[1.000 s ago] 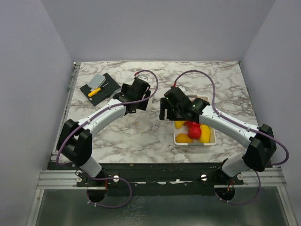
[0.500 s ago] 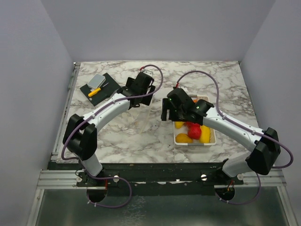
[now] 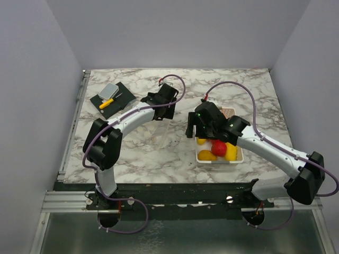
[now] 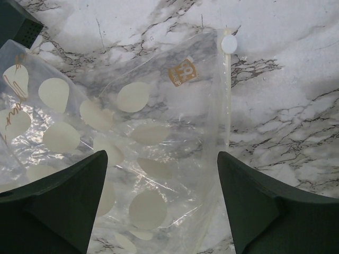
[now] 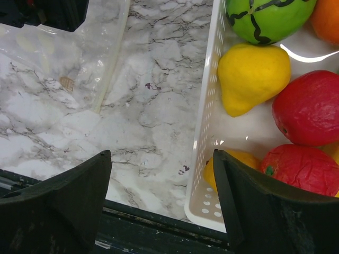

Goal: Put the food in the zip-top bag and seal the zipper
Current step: Pick up the zipper food storage bag at the center of the board.

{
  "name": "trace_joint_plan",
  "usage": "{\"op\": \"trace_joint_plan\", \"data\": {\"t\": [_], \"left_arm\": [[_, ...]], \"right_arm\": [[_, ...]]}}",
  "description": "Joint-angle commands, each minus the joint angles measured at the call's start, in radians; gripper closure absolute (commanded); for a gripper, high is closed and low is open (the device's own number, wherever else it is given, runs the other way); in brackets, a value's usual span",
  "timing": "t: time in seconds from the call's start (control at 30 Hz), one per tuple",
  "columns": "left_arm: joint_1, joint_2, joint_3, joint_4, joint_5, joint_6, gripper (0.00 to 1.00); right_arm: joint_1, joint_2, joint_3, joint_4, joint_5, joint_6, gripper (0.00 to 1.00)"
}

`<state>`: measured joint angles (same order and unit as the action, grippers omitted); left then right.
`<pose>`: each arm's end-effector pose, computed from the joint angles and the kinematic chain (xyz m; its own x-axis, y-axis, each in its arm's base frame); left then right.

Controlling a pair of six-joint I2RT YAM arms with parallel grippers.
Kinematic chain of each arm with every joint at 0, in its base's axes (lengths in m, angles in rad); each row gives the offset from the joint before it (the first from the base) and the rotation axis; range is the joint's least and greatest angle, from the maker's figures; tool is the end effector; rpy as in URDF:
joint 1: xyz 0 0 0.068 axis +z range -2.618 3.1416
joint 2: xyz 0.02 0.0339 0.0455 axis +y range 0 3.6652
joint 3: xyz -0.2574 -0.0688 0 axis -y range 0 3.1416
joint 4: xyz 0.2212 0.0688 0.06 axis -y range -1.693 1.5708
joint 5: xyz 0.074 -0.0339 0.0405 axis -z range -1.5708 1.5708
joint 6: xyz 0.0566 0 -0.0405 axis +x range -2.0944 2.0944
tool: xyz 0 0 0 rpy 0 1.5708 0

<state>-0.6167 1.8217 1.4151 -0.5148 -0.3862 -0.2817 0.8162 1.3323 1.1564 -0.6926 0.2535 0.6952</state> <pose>0.3283 -0.2066 0.2298 -0.7214 0.1958 -0.6643 0.1555 0.9805 0.1201 0.1958 0.1875 0.2857 -0.7822 0.0733 -0.6187 -0.1214 0.9561 0.2668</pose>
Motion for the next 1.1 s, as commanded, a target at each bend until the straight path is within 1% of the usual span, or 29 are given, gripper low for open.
{"op": "trace_joint_plan", "data": {"t": [0.0, 0.1, 0.23, 0.3, 0.37, 0.5, 0.67, 0.87, 1.07], "left_arm": [[0.002, 0.046, 0.038, -0.005, -0.024, -0.062, 0.16], [0.001, 0.069, 0.042, -0.004, -0.036, -0.067, 0.20], [0.002, 0.097, 0.045, -0.004, -0.052, -0.067, 0.29], [0.005, 0.106, 0.045, -0.004, -0.057, -0.067, 0.34], [0.009, 0.111, 0.044, -0.004, -0.056, -0.069, 0.42], [0.015, 0.114, 0.044, -0.004, -0.051, -0.067, 0.63], [0.021, 0.103, 0.035, -0.002, -0.046, -0.065, 1.00], [0.031, 0.063, 0.013, -0.003, -0.022, -0.059, 1.00], [0.032, -0.018, -0.007, -0.005, 0.032, -0.047, 1.00]], "right_arm": [[-0.005, -0.029, -0.027, -0.019, 0.032, -0.006, 0.17], [-0.005, -0.035, -0.029, -0.021, 0.030, -0.005, 0.17], [-0.005, -0.047, -0.037, -0.022, 0.032, -0.001, 0.17], [-0.005, -0.052, -0.043, -0.024, 0.036, -0.001, 0.17], [-0.005, -0.056, -0.046, -0.025, 0.039, 0.001, 0.17], [-0.005, -0.059, -0.045, -0.028, 0.040, 0.005, 0.17], [-0.005, -0.057, -0.041, -0.031, 0.040, 0.009, 0.17], [-0.005, -0.054, -0.025, -0.033, 0.038, 0.012, 0.17], [-0.005, -0.055, -0.013, -0.030, 0.029, 0.015, 0.17]]}}
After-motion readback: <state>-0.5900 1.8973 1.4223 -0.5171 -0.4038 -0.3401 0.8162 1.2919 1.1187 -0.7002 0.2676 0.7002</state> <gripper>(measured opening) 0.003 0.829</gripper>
